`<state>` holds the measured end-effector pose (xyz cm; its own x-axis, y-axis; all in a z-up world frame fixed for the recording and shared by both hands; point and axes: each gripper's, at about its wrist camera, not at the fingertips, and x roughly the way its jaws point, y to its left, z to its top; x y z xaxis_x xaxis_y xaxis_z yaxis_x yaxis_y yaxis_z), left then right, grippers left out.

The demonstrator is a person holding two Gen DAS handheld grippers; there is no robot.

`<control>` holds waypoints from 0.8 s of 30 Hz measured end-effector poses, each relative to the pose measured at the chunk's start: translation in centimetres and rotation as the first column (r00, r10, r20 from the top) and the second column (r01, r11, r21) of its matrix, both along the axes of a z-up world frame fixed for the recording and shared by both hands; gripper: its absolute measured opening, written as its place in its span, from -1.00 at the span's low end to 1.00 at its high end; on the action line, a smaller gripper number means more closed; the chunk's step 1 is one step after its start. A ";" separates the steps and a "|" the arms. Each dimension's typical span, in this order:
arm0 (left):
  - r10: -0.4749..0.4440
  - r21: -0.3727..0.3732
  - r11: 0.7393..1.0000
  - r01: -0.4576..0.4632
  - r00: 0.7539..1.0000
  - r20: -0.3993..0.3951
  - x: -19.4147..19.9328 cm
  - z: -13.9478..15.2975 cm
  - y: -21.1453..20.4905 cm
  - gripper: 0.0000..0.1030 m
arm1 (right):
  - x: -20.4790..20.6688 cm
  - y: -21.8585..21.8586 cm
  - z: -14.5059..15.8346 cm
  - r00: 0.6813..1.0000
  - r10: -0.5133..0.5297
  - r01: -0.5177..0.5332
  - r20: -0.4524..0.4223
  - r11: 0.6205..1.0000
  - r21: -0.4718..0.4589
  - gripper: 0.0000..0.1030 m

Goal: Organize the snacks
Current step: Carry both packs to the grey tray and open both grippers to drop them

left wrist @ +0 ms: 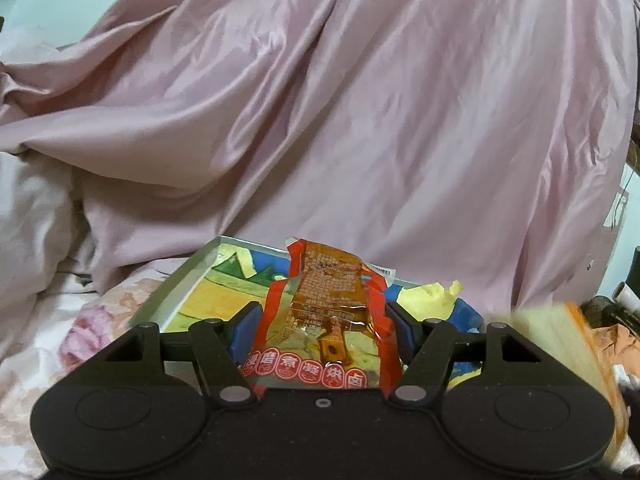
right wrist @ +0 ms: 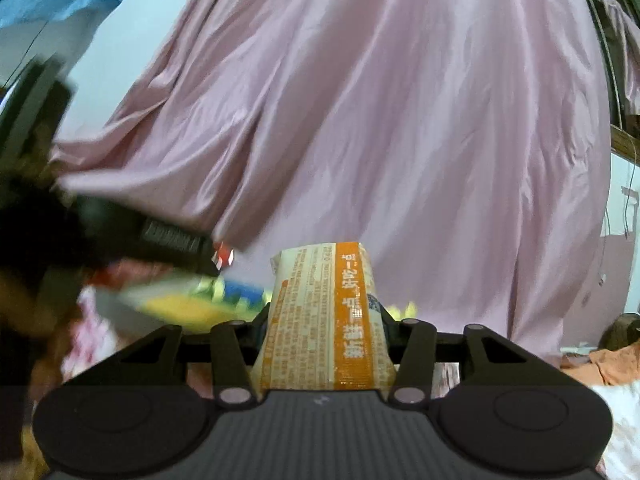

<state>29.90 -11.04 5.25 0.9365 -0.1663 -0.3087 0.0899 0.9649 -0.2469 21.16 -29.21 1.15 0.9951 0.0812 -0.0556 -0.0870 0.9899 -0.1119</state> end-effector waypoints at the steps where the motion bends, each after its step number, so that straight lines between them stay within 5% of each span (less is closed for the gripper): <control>1: -0.001 -0.006 1.000 0.001 1.000 -0.005 0.4 0.0 -0.1 0.32 | 0.9 -0.4 0.4 1.000 -0.004 0.004 0.011 1.000 0.019 0.02; 10: -0.017 0.053 0.998 0.020 0.998 -0.055 4.0 -0.8 -1.2 0.32 | 8.0 -2.1 -0.5 1.000 0.012 -0.012 -0.002 0.991 0.131 0.02; 24: -0.003 0.059 0.998 0.012 0.989 -0.148 6.6 -2.6 -2.3 0.38 | 11.1 -3.5 -0.6 0.998 0.037 -0.025 -0.053 0.978 0.208 0.15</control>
<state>36.47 -13.30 2.60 0.8788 -0.1503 -0.4529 0.0641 0.9777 -0.1999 32.27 -32.70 0.51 0.9877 0.1278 -0.0905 -0.1186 0.9878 0.1011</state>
